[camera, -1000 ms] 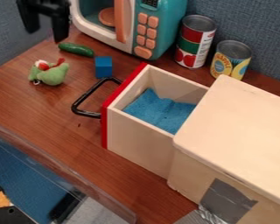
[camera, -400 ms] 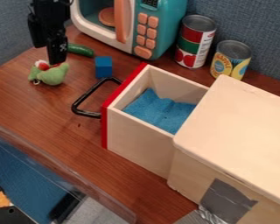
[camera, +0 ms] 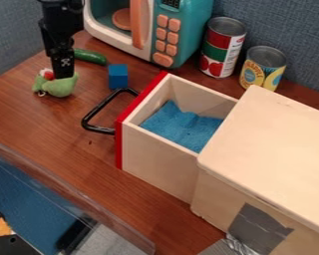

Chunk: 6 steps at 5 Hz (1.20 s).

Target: Close the drawer

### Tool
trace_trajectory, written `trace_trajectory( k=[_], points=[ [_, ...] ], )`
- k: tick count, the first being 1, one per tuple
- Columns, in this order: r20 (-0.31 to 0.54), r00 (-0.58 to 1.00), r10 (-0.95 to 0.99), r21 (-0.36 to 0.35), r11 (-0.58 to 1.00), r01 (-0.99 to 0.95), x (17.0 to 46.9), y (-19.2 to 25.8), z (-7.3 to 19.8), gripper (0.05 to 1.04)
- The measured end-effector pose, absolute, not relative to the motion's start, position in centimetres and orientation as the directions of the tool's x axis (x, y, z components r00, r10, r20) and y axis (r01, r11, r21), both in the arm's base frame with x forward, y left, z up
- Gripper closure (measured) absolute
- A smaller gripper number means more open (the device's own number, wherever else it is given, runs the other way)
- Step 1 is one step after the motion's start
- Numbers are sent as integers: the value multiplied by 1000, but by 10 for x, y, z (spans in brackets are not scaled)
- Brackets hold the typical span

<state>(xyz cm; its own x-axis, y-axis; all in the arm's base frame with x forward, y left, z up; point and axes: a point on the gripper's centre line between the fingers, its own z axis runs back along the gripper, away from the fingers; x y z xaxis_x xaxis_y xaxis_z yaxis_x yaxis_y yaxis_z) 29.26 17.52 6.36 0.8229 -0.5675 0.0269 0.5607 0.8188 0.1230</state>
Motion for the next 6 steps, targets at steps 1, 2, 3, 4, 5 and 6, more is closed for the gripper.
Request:
trace_trajectory(
  k=[1, 2, 3, 4, 5, 6],
  points=[
    [28, 747, -664, 112, 745, 658, 293, 171, 63, 82],
    [-18, 625, -780, 90, 621, 778, 291, 160, 58, 82],
    [-81, 460, -884, 105, 452, 886, 286, 150, 58, 82],
    [-144, 337, -931, 103, 324, 940, 283, 144, 51, 82],
    [-177, 265, -948, 90, 252, 963, 282, 137, 45, 82],
    [-185, 236, -954, 89, 223, 971, 280, 128, 38, 82]
  ],
)
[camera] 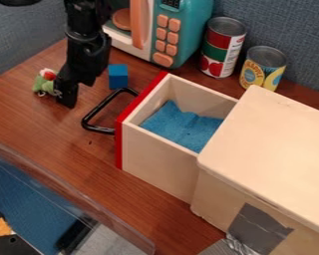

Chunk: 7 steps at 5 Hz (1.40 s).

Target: Close the drawer

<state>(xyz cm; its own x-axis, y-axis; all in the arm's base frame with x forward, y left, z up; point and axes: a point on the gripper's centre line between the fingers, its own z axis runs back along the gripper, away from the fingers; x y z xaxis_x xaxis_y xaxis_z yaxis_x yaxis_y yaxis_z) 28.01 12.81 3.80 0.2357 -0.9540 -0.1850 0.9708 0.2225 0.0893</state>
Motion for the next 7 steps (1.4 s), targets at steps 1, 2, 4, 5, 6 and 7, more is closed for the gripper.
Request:
trace_trajectory(
  k=[1, 2, 4, 5, 6, 7],
  points=[
    [-180, 229, -956, 88, 217, 972, 277, 118, 31, 82],
    [-166, 205, -965, 98, 190, 977, 275, 103, 32, 82],
    [-93, 175, -980, 105, 165, 981, 268, 70, 41, 82],
    [-48, 165, -985, 89, 161, 983, 268, 59, 41, 82],
    [0, 153, -988, 89, 152, 984, 275, 42, 43, 82],
    [39, 132, -990, 69, 135, 988, 279, 26, 37, 82]
  ],
)
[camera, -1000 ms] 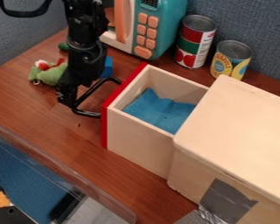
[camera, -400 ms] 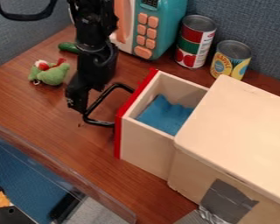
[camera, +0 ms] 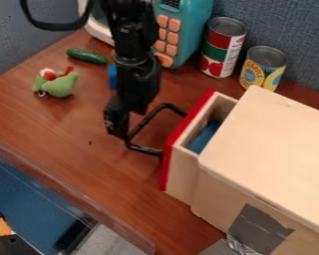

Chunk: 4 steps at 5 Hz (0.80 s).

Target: Close the drawer

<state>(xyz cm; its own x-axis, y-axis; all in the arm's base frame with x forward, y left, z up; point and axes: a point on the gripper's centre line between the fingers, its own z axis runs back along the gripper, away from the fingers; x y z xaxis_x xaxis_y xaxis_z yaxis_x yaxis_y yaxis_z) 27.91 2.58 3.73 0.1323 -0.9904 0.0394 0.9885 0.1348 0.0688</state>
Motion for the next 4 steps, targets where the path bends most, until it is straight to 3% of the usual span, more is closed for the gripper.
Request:
trace_trajectory(
  k=[2, 4],
  points=[
    [125, 103, -987, 12, 105, 994, 285, 1, 21, 82],
    [179, 60, -982, -13, 59, 998, 277, -18, 26, 82]
  ],
)
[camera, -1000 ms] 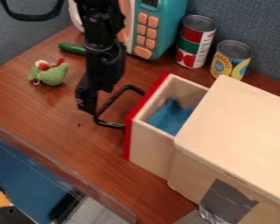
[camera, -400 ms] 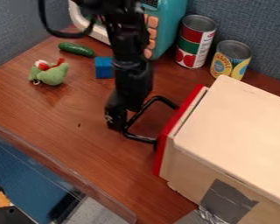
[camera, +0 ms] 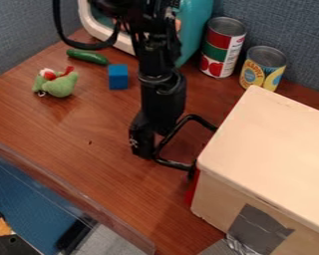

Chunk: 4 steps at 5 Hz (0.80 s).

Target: Close the drawer

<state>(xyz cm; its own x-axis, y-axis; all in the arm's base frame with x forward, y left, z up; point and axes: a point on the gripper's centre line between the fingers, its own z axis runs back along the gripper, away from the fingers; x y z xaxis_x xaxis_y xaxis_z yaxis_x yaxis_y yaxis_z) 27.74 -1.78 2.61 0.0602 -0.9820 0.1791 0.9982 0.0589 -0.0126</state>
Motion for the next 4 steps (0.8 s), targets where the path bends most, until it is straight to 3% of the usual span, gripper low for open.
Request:
trace_trajectory(
  k=[2, 4],
  points=[
    [208, 85, -974, -43, 78, 996, 275, -15, 30, 83],
    [2, 530, -848, -21, 530, 848, 283, 85, 49, 83]
  ],
)
